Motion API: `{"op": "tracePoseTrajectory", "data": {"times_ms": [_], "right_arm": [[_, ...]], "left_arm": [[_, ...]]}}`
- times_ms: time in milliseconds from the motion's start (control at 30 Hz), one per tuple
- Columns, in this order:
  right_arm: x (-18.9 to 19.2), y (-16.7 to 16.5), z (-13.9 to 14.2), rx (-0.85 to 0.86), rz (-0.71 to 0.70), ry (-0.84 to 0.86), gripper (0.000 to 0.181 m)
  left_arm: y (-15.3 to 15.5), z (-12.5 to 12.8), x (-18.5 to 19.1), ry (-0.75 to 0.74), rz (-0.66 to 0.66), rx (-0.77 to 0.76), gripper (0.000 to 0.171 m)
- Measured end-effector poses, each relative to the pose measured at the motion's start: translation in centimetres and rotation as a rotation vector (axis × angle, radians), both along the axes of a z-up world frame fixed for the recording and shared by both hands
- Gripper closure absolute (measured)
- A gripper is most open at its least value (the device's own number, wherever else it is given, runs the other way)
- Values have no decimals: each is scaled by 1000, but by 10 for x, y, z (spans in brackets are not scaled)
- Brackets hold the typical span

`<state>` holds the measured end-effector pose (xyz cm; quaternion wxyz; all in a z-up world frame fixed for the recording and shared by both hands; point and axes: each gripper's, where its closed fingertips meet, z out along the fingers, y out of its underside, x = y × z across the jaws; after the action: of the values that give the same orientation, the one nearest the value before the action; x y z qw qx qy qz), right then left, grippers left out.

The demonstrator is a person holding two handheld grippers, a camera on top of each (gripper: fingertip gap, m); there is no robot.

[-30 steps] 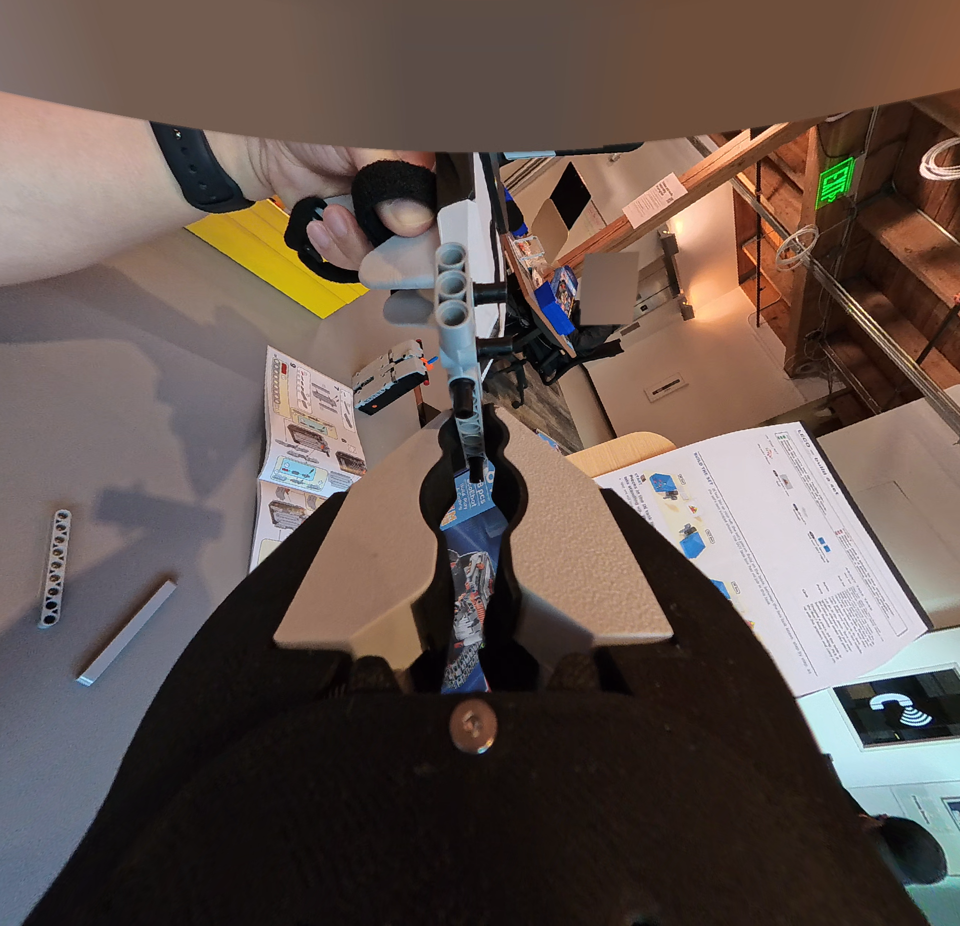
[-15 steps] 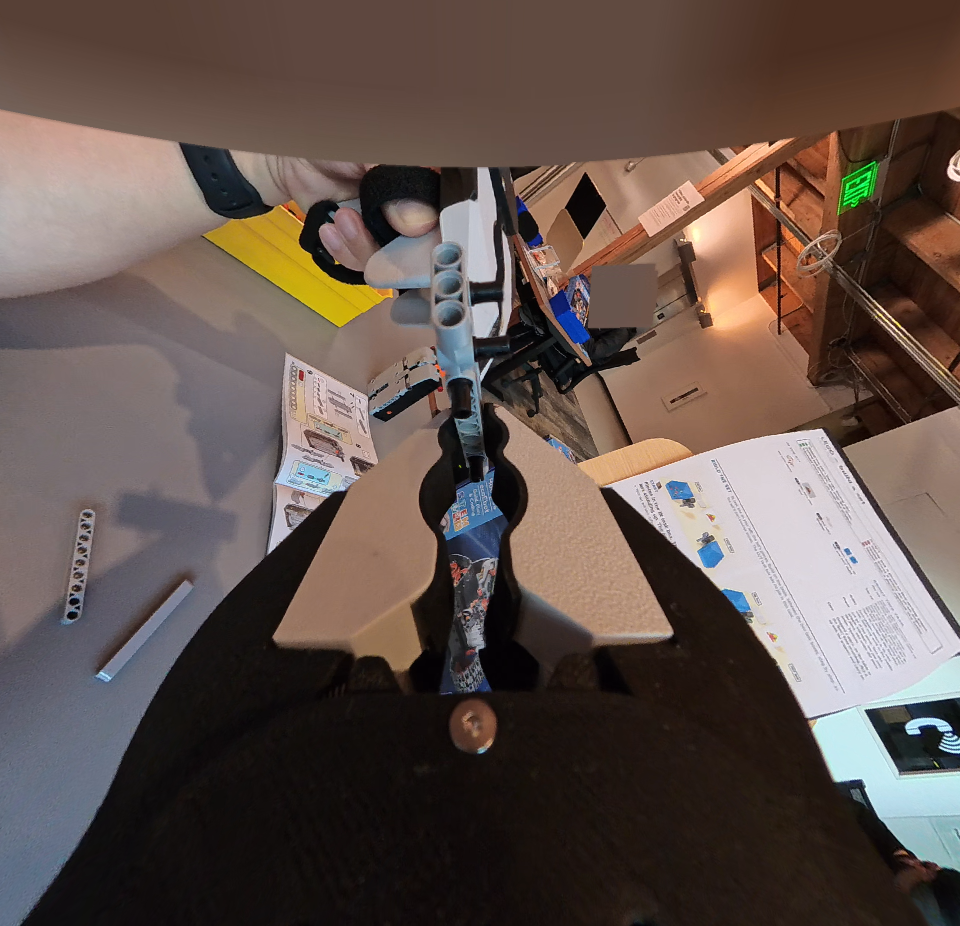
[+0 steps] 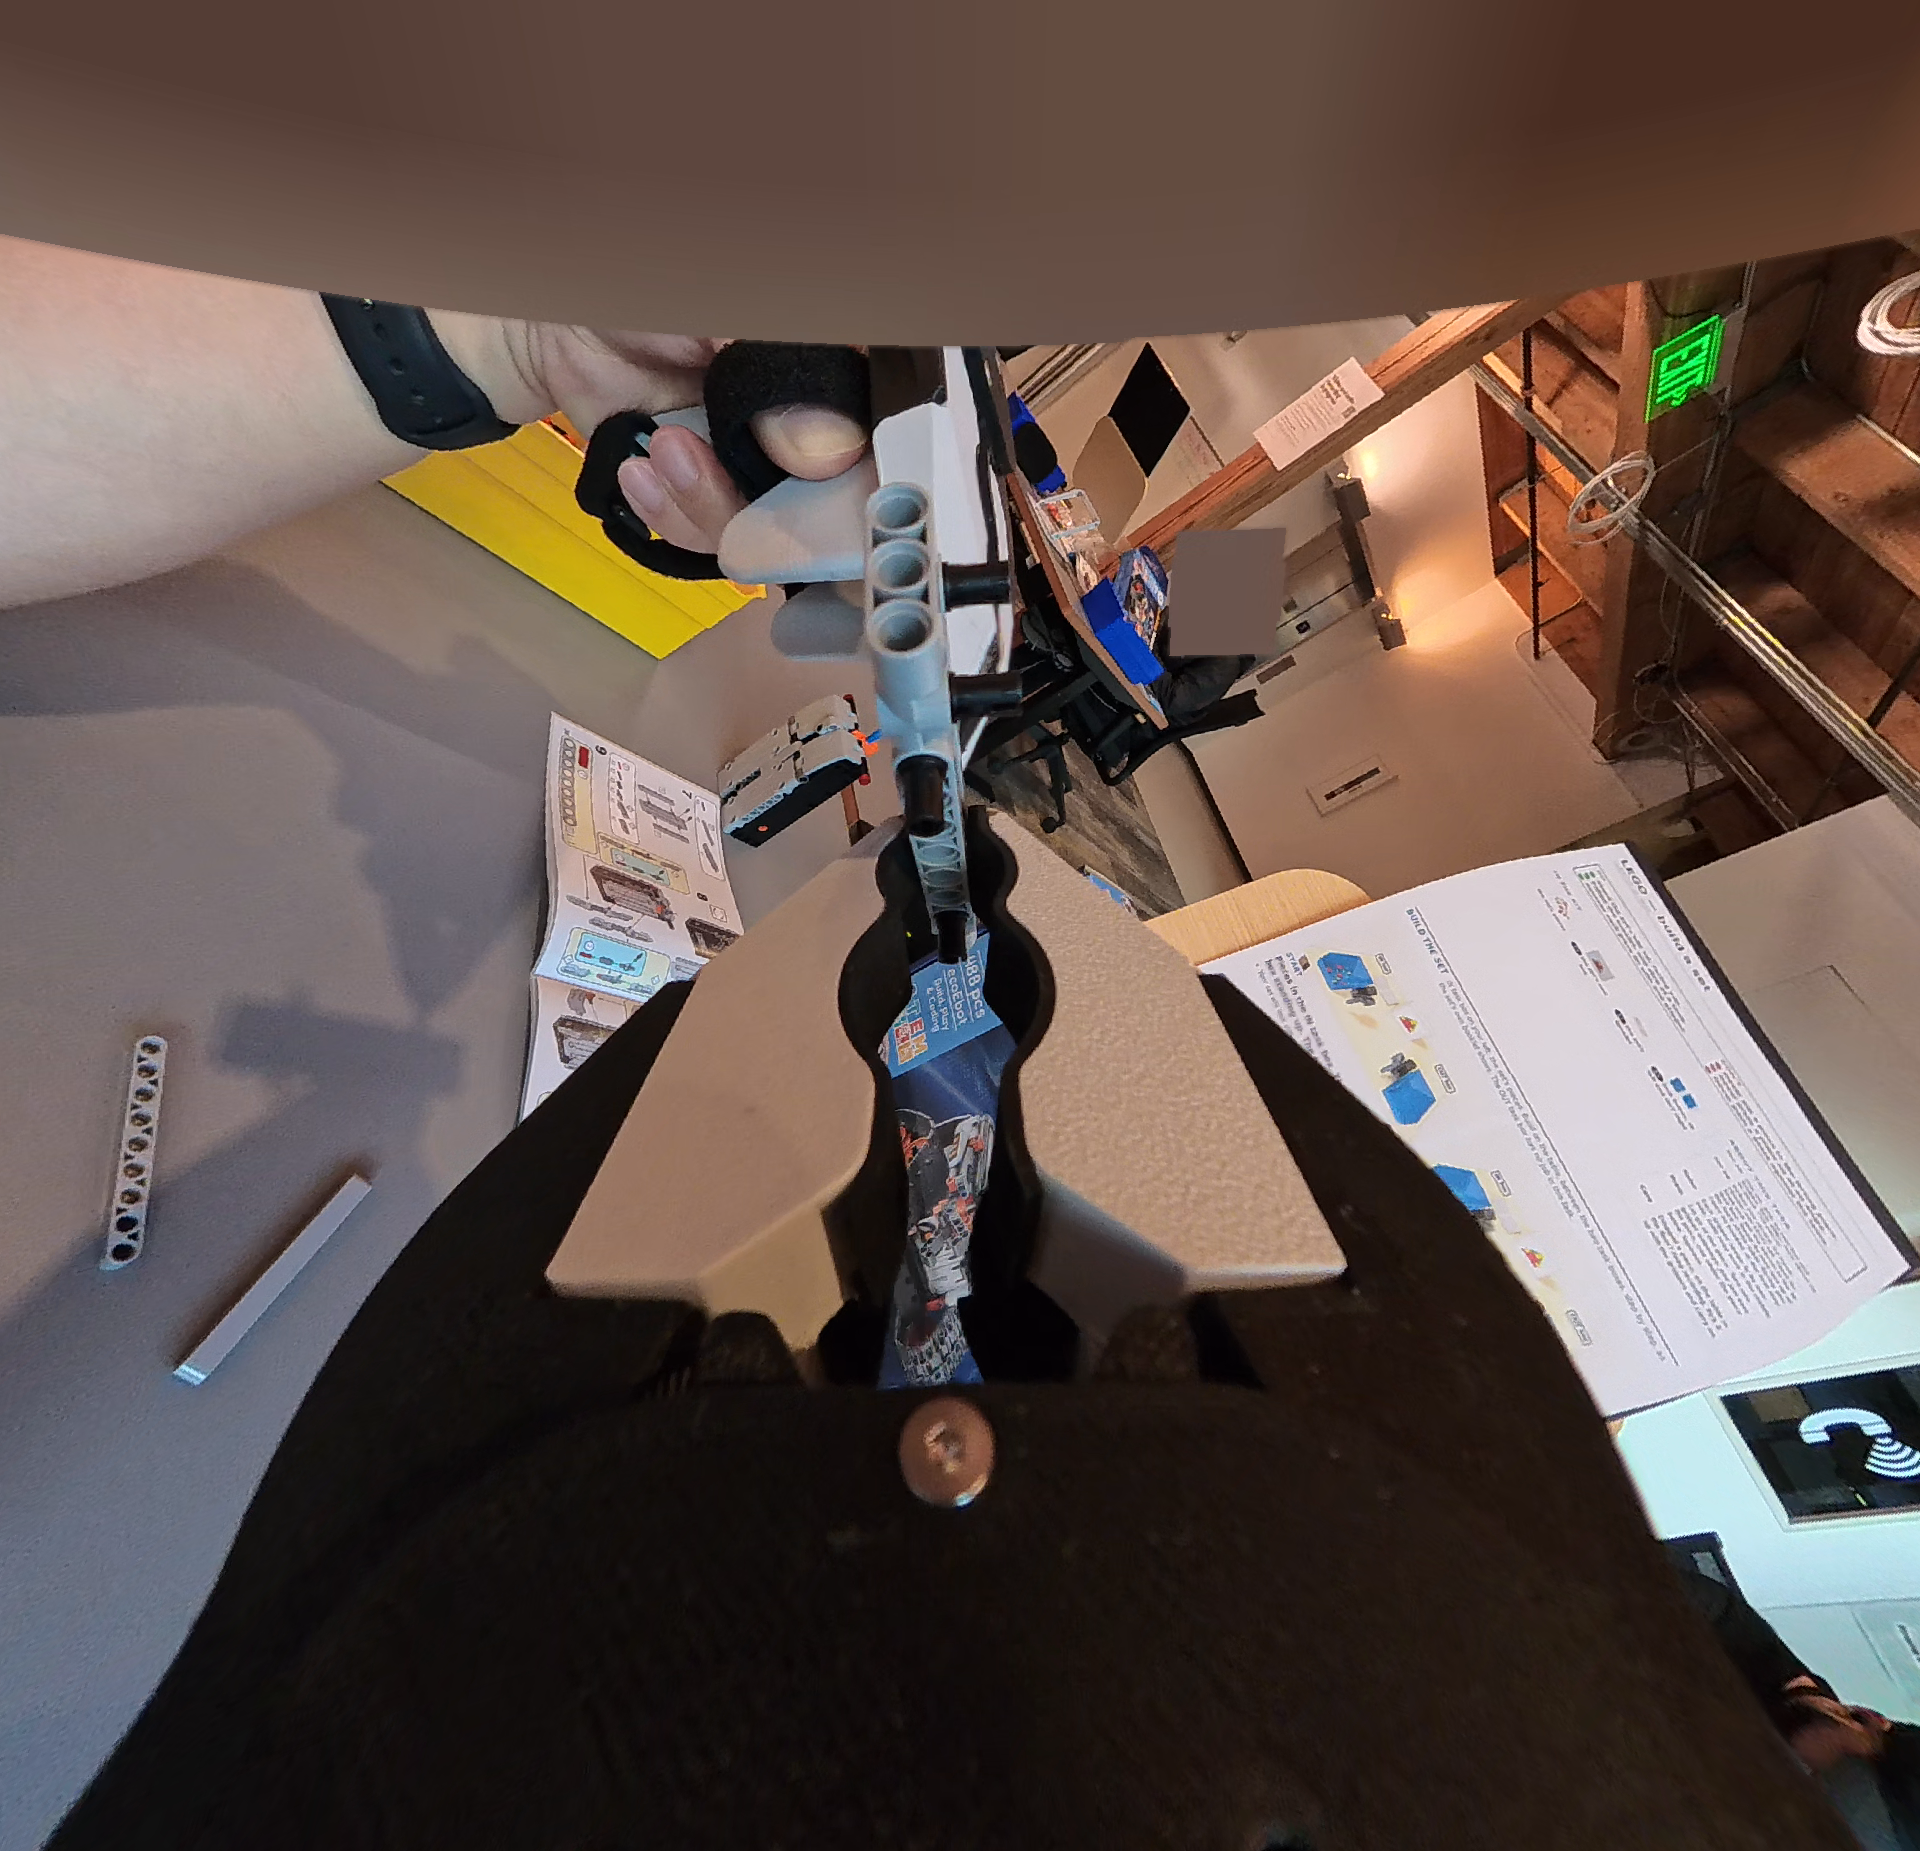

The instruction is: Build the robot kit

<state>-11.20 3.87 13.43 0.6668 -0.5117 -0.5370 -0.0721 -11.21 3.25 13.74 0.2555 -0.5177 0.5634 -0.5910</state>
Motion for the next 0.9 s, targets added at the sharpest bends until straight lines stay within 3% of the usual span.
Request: {"op": "tracePoseTrajectory", "data": {"times_ms": [333,533,900], "right_arm": [[-1,-5,6,-49,111,122,174],[3,-1,4,-84,91,143,174],[2,-4,2,-138,150,182,174]], "left_arm": [[-4,6,0,-32,-12,11,170],[-2,5,3,-37,42,142,170],[-6,4,2,-39,4,109,170]]}}
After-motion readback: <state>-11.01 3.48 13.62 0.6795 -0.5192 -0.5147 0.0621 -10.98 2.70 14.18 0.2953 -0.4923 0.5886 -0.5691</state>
